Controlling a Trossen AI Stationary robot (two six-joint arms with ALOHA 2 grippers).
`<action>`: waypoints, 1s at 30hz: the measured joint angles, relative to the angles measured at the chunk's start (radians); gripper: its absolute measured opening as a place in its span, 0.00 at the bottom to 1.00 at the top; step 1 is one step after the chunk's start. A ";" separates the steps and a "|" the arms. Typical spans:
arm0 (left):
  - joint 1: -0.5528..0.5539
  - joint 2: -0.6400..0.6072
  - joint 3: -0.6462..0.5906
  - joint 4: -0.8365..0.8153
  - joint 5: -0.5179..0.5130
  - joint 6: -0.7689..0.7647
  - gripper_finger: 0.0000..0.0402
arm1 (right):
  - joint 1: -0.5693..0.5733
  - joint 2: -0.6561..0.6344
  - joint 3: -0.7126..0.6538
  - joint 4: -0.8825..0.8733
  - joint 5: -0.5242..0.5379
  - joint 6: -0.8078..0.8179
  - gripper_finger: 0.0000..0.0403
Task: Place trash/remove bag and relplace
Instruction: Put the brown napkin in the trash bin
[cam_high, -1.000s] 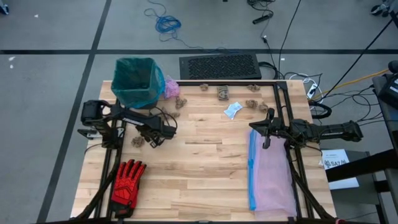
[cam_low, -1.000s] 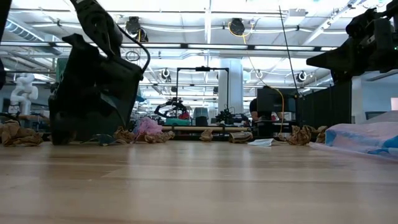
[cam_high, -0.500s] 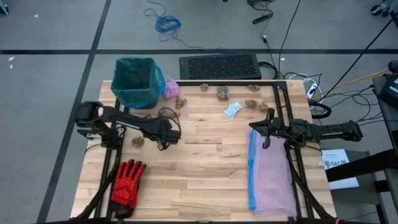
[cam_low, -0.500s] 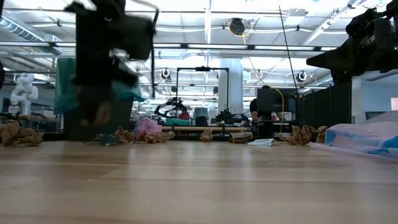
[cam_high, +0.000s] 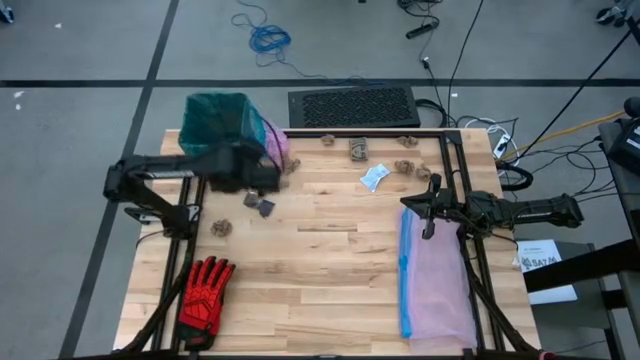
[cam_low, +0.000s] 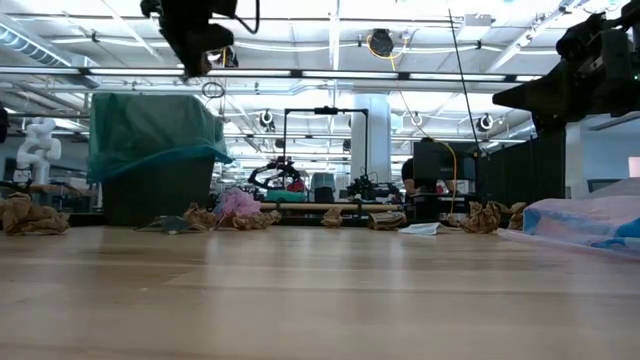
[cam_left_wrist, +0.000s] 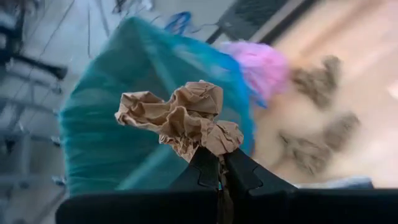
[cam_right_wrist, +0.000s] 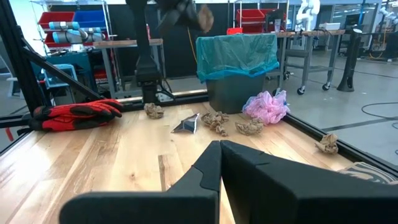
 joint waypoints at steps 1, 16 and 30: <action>0.034 -0.018 0.001 0.004 0.003 0.019 0.01 | 0.000 0.000 0.000 0.000 0.000 0.000 0.00; 0.439 -0.055 0.001 0.127 0.055 0.472 0.05 | 0.000 0.000 0.000 0.000 0.000 0.000 0.00; 0.461 0.031 0.001 0.182 -0.005 0.651 0.42 | 0.000 0.000 0.000 0.000 0.000 0.000 0.00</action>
